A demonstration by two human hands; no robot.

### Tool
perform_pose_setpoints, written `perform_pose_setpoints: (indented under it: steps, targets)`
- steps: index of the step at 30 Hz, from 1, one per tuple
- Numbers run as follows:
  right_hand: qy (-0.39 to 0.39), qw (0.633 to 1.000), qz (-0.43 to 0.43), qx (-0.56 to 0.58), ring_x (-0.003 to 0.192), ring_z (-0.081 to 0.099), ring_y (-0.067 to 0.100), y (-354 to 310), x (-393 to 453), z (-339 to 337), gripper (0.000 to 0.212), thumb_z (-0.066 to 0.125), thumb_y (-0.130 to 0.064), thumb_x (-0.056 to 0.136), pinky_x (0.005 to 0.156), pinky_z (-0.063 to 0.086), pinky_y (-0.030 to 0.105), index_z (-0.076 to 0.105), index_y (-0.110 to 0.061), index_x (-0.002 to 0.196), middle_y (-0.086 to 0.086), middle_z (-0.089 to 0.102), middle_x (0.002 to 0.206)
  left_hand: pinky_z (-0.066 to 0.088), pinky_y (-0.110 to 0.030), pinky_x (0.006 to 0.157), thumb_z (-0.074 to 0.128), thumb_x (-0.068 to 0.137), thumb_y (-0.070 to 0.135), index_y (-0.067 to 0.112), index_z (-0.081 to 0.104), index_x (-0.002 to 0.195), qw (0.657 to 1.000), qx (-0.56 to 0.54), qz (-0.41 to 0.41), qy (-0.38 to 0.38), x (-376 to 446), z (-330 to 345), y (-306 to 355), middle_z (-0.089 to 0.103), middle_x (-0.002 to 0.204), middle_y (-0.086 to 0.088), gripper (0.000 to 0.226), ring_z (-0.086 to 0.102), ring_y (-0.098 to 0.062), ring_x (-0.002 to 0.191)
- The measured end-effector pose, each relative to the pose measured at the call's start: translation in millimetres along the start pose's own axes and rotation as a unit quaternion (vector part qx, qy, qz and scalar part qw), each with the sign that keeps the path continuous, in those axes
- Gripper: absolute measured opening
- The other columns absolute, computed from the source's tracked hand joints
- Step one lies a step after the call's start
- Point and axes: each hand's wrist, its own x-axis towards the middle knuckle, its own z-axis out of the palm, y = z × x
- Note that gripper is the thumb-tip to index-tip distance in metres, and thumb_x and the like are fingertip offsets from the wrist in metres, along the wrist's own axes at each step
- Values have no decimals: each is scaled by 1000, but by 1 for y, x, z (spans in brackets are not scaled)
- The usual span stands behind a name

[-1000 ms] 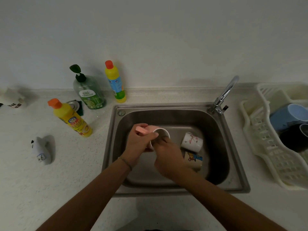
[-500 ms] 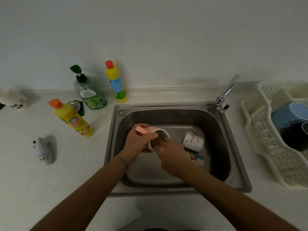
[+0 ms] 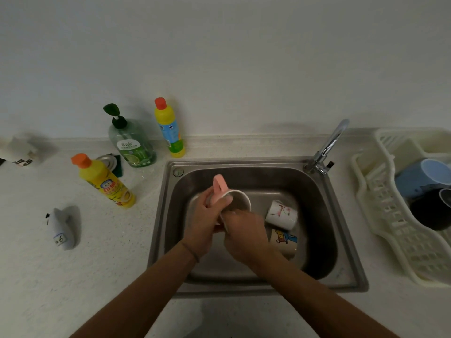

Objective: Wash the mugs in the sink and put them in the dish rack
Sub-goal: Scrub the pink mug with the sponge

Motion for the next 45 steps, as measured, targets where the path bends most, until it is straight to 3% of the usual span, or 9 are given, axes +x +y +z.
perform_pose_setpoints:
  steps: [4, 10, 15, 19, 28, 33, 36, 41, 45]
  targets:
    - [13, 989, 120, 88, 78, 67, 15, -19, 3, 4, 16, 56, -14, 95, 74, 57, 27, 68, -13, 107, 2, 72, 93, 62, -34, 80, 77, 88, 17, 22, 57, 133, 996, -72, 6, 52, -1, 5, -16, 67, 127, -10, 49, 72, -27, 106]
    - [-150, 986, -37, -70, 121, 57, 22, 15, -1, 3, 53, 59, -11, 94, 96, 52, 35, 43, -21, 144, 7, 53, 142, 61, -35, 65, 77, 86, 10, 26, 57, 135, 999, -11, 0, 45, 4, -17, -17, 57, 133, -5, 55, 63, -32, 112]
    - [-110, 992, 48, 42, 102, 65, 19, -4, 0, 2, 31, 52, -14, 100, 82, 45, 18, 58, -10, 130, 7, 68, 119, 60, -31, 68, 81, 84, 13, 26, 58, 134, 999, 15, 14, 46, 1, -7, -18, 58, 132, -4, 56, 64, -29, 113]
    - [-130, 984, -45, -112, 115, 59, 22, 20, -7, 9, 46, 59, -15, 95, 93, 53, 37, 49, -17, 140, 9, 57, 137, 62, -35, 67, 80, 84, 12, 29, 59, 132, 998, 63, 13, 18, 3, -17, -14, 54, 132, 0, 55, 61, -28, 113]
    - [-137, 983, 8, -118, 108, 62, 24, 21, -5, 11, 45, 59, -18, 94, 92, 54, 40, 48, -17, 138, 9, 58, 134, 62, -36, 63, 80, 84, 14, 30, 64, 125, 997, 79, -8, -2, 1, -10, -9, 60, 125, 3, 47, 64, -25, 106]
    - [-139, 988, 66, -1, 107, 63, 16, 6, -5, 8, 30, 53, -16, 100, 86, 42, 18, 56, -16, 130, 4, 65, 123, 58, -29, 59, 79, 87, 20, 35, 64, 123, 994, 102, -21, -20, 2, -9, -14, 60, 124, 5, 42, 62, -22, 106]
    - [-165, 983, -9, -76, 118, 58, 23, 22, -12, 13, 47, 59, -16, 94, 102, 48, 37, 46, -21, 138, 7, 56, 137, 64, -41, 66, 80, 85, 22, 35, 64, 124, 991, 119, -43, -38, 6, -19, -9, 58, 126, 1, 44, 61, -30, 109]
    - [-100, 990, 95, 41, 101, 66, 17, 1, -3, 6, 27, 52, -13, 100, 69, 43, 8, 59, -12, 126, 5, 68, 117, 59, -35, 69, 78, 86, 17, 26, 66, 122, 998, 65, -8, 0, 1, -1, -13, 67, 120, -5, 39, 67, -23, 103]
    - [-132, 989, -12, -71, 110, 62, 23, 20, -6, 1, 44, 58, -10, 93, 92, 54, 34, 51, -16, 137, 9, 60, 133, 63, -43, 64, 84, 81, 22, 32, 67, 122, 993, 101, -57, -9, 13, -13, 0, 62, 125, -2, 45, 63, -31, 109]
